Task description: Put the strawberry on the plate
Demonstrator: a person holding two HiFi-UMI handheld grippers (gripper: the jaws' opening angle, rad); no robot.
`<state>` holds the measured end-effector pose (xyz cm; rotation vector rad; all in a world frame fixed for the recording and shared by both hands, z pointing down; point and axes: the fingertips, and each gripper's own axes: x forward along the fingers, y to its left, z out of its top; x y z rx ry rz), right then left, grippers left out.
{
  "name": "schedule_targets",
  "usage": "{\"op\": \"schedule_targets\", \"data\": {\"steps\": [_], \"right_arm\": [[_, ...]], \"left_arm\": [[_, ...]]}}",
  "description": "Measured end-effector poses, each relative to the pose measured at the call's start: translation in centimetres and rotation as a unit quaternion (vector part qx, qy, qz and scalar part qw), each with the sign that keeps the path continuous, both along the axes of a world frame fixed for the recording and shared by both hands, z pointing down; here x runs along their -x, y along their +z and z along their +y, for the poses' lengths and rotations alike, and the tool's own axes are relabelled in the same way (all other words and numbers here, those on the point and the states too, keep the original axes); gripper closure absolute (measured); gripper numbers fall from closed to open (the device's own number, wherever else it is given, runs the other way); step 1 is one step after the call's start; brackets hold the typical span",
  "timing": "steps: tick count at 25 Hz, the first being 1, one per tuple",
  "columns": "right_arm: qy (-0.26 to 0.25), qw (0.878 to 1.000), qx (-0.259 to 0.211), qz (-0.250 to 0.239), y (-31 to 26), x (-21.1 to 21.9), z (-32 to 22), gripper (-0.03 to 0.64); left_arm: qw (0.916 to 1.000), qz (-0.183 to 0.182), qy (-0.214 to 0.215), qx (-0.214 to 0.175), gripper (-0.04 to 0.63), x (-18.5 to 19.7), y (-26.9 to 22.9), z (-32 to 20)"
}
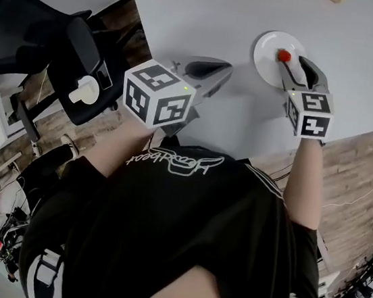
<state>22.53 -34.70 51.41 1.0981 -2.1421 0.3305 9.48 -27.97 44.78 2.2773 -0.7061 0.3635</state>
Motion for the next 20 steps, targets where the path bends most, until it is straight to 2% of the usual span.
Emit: {"op": "schedule_targets", "data": {"steps": [8,16,20], "right_arm": [[0.034,0.997,-0.062,-0.024,-5.2,0.8,3.0,0.448],[0.058,0.987,-0.126,-0.075,-12.1,3.4,8.3,0.453],[0.066,0.98,-0.158,-0.097,-15.3,4.9,12.0,0.52]], "left_arm": [[0.9997,0.005,0.019,-0.018,0.589,0.6,-1.8,2.2],[0.9973,0.014,0.048,-0.054,0.589,2.2,-5.6,5.8],[0.9949,0.02,0.062,-0.076,0.589,3.4,-7.7,8.0]]}}
